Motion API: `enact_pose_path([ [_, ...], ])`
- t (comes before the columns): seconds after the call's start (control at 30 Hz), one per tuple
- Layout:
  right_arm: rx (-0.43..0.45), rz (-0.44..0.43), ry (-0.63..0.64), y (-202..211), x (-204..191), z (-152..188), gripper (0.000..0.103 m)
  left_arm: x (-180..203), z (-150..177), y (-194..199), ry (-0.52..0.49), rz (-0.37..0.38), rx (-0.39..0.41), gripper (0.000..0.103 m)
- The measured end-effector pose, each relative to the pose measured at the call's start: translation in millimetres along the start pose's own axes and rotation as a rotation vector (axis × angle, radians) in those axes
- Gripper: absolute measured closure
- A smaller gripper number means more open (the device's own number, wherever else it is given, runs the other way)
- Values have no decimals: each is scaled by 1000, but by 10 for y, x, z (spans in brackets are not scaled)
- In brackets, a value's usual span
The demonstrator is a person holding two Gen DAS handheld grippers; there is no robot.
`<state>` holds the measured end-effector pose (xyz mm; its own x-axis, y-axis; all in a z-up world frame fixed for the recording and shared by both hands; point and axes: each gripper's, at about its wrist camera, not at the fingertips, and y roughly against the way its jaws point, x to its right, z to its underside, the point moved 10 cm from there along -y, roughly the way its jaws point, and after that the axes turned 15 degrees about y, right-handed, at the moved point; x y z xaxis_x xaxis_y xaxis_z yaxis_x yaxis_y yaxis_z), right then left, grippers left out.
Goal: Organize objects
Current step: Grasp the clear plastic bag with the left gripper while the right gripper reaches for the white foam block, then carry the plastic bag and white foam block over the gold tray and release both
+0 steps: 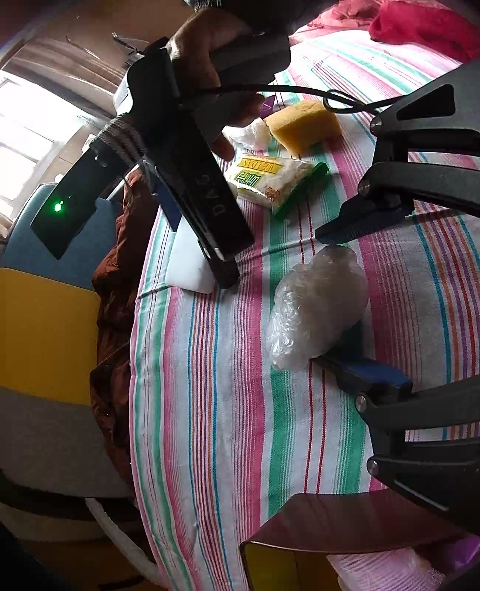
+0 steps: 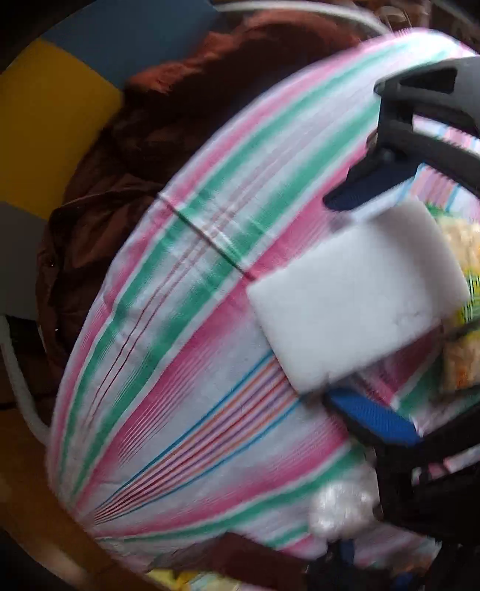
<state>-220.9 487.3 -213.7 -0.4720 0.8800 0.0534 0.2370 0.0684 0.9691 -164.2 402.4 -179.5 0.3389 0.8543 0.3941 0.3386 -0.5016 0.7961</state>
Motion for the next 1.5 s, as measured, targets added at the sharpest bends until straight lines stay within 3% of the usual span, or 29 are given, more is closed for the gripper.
enact_pose_path([
  [0.03,22,-3,-9,39,-21,12,38,8,-2,-8,-7,-5,4,45],
  [0.07,44,-7,-25,92,-53,38,41,15,-2,-12,-14,-10,8,46],
  [0.23,69,7,-73,189,-194,181,43,2,-31,-29,-27,-31,23,52],
  [0.53,255,112,-341,956,-276,530,42,66,-68,105,-67,-51,40,53],
  [0.6,281,127,-384,1085,-184,494,42,154,-106,282,-99,-44,81,53],
  [0.9,378,136,-522,1517,-588,757,42,312,-214,1267,-127,-6,239,53],
  [1.2,470,68,-519,1634,-1318,619,42,-134,-56,1945,-88,-51,322,52],
  [1.5,530,-19,-503,1505,-1973,193,42,-869,157,2392,-28,-138,391,52],
])
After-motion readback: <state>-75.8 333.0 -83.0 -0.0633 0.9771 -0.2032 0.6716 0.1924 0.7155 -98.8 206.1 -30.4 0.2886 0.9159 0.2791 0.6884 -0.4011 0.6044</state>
